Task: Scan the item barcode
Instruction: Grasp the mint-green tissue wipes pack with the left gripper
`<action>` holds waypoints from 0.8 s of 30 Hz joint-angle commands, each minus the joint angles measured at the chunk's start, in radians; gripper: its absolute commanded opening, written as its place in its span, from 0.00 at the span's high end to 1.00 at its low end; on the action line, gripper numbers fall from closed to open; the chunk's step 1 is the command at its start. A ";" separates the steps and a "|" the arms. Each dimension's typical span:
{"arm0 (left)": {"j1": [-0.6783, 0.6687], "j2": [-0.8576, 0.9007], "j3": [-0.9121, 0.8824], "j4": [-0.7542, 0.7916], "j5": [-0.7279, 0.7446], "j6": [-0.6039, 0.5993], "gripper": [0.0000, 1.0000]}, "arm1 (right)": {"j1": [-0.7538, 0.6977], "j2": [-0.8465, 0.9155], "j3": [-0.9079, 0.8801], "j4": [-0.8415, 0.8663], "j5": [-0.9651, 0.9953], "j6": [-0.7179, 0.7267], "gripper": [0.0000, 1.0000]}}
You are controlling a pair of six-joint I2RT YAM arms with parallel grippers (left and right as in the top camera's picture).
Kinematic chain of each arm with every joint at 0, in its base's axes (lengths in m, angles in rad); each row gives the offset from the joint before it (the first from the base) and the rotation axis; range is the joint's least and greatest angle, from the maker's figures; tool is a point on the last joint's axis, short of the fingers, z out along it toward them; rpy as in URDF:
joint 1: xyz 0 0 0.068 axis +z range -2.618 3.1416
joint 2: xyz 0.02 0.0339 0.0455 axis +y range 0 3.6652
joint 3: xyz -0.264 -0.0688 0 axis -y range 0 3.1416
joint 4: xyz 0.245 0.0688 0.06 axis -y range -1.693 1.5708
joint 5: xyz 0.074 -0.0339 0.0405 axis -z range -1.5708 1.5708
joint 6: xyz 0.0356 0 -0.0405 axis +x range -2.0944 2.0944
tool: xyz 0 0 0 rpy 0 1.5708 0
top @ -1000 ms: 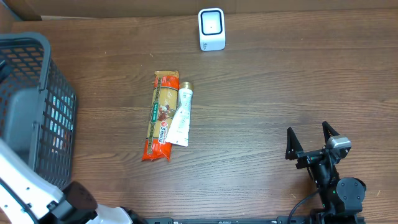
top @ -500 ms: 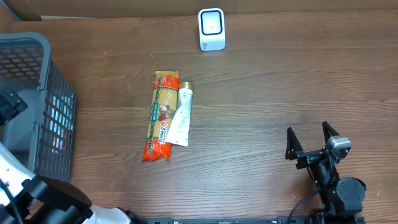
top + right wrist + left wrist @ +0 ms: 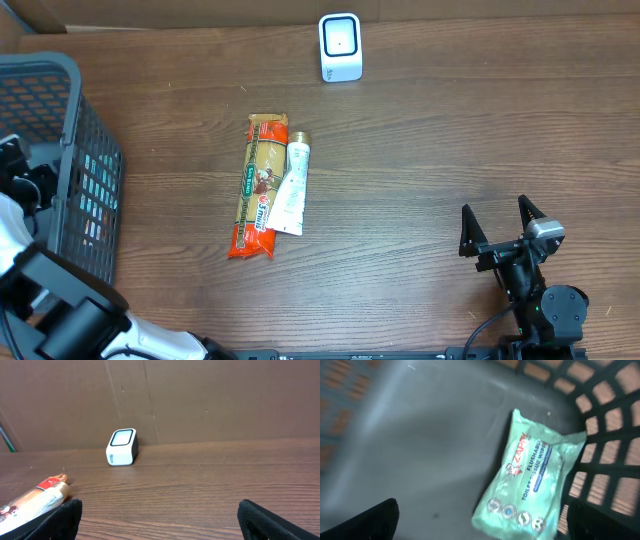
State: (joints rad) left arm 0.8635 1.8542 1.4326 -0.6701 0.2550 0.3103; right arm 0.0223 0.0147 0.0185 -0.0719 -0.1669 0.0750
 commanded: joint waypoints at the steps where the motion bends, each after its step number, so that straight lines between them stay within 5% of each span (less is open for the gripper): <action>1: -0.029 0.074 -0.011 0.026 0.053 0.067 0.03 | 0.008 -0.012 -0.011 0.004 0.010 0.002 0.00; 13: -0.105 0.233 -0.011 0.086 0.048 0.113 0.04 | 0.008 -0.012 -0.011 0.004 0.010 0.002 0.00; 17: -0.105 0.262 -0.011 0.080 -0.002 0.112 0.24 | 0.008 -0.012 -0.011 0.004 0.010 0.002 0.00; 20: -0.105 0.264 -0.010 0.080 -0.043 0.111 0.71 | 0.008 -0.012 -0.011 0.004 0.010 0.002 0.00; 22: -0.105 0.261 -0.005 0.078 -0.056 0.100 0.82 | 0.008 -0.012 -0.011 0.004 0.010 0.002 0.00; 23: -0.105 0.260 0.000 0.072 -0.056 0.100 0.96 | 0.008 -0.012 -0.011 0.004 0.010 0.002 0.00; 24: -0.105 0.257 0.008 0.066 -0.055 0.100 0.96 | 0.008 -0.012 -0.011 0.004 0.010 0.002 0.00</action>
State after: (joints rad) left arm 0.7654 2.0579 1.4487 -0.5777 0.2546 0.4187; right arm 0.0223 0.0147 0.0185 -0.0723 -0.1669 0.0750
